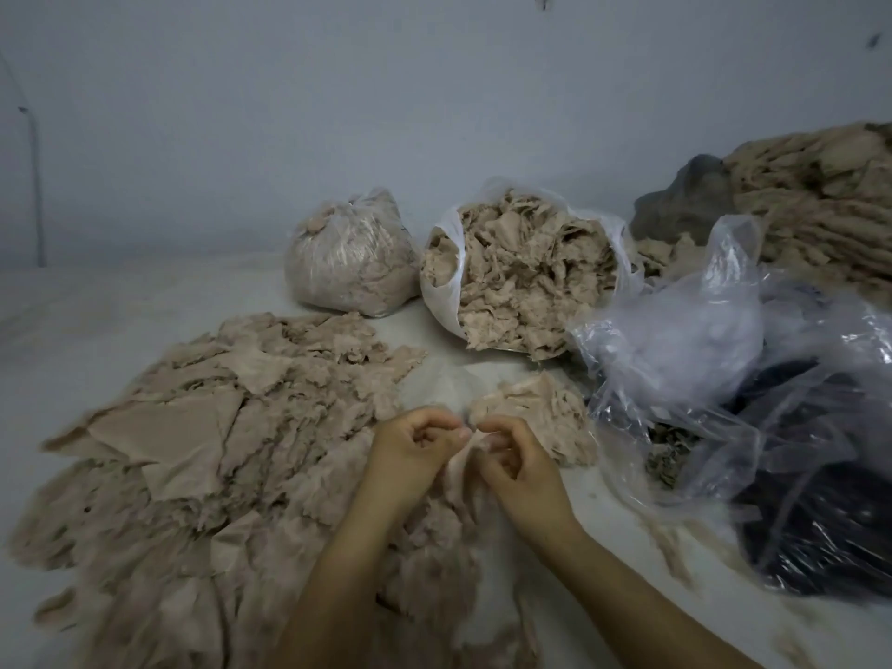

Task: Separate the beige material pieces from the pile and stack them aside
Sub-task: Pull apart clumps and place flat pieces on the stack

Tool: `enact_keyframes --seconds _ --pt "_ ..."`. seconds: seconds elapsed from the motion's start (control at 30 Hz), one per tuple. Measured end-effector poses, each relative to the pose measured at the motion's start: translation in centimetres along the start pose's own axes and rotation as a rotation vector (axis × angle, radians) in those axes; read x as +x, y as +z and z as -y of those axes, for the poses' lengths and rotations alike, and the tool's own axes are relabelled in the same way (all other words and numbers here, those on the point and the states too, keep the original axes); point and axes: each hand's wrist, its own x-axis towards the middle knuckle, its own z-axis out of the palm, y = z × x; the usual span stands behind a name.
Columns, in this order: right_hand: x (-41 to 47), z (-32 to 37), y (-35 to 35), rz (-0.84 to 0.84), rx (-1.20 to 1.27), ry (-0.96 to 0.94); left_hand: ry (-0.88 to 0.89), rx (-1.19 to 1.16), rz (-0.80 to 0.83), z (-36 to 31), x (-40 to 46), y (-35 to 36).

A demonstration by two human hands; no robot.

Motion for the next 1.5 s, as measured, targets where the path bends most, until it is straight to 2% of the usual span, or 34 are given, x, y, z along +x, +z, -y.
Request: enact_keyframes --seconds 0.1,0.2,0.27,0.37,0.4,0.47,0.57,0.67,0.73,0.8,0.9,0.93,1.03,1.07,1.17,1.27,1.33,1.43,1.5 --pt "0.4 -0.5 0.3 -0.112 -0.152 0.0 0.067 0.015 -0.073 0.7 1.1 -0.3" --pt "1.1 -1.0 0.4 -0.103 -0.069 0.094 0.051 0.024 -0.155 1.6 2.0 -0.8" --pt "1.1 -0.9 0.4 -0.107 0.068 0.113 -0.035 -0.002 -0.188 1.9 2.5 -0.9" --pt "0.9 -0.3 1.2 -0.157 0.223 0.099 -0.322 -0.215 -0.006 2.3 3.0 -0.7" --pt "0.8 0.0 1.4 -0.176 0.267 0.091 -0.357 -0.2 0.036 2.5 2.8 -0.4" --pt "0.8 0.3 1.5 -0.233 0.322 0.069 -0.277 -0.122 -0.018 3.1 2.3 0.2" --pt "0.8 0.3 1.3 -0.309 0.33 0.068 -0.147 -0.144 -0.156 3.7 2.0 0.5" --pt "0.6 -0.4 1.2 -0.348 0.297 0.117 0.052 0.114 -0.169 4.1 2.1 0.0" --pt "1.1 -0.7 1.0 -0.348 0.28 0.124 0.126 0.245 -0.151 3.9 2.5 -0.1" --pt "2.5 -0.1 0.3 -0.359 0.298 0.122 0.148 0.294 -0.143 3.4 3.7 0.0" --pt "6.0 0.7 -1.8 -0.426 0.199 0.085 0.024 0.178 -0.088 1.7 5.5 -0.5" --pt "7.0 0.7 -2.8 -0.406 0.072 0.085 -0.025 0.133 -0.073 1.4 5.7 -0.8" --pt "7.6 -1.1 -5.3 -0.226 -0.529 0.199 -0.117 0.114 0.02 2.0 4.0 -2.1" --pt "7.0 -1.8 -5.5 -0.211 -0.613 0.185 -0.137 0.126 0.074 2.5 3.0 -2.5" --pt "4.0 -3.3 -4.0 -0.155 -0.495 0.032 -0.168 0.263 0.244 3.3 0.2 -3.5" --pt "1.7 -4.0 -0.7 0.107 -0.516 0.043 -0.102 0.632 0.489 3.4 -1.4 -4.0" --pt "1.2 -4.5 1.0 0.158 -0.602 0.068 -0.065 0.79 0.613 3.2 -2.1 -4.1" --pt "0.9 -4.7 1.9 0.156 -0.736 0.039 -0.099 0.779 0.618 3.1 -2.9 -4.3" --pt "0.5 -5.1 1.6 0.075 -0.602 -0.011 -0.112 0.713 0.486 3.0 -2.9 -4.2"
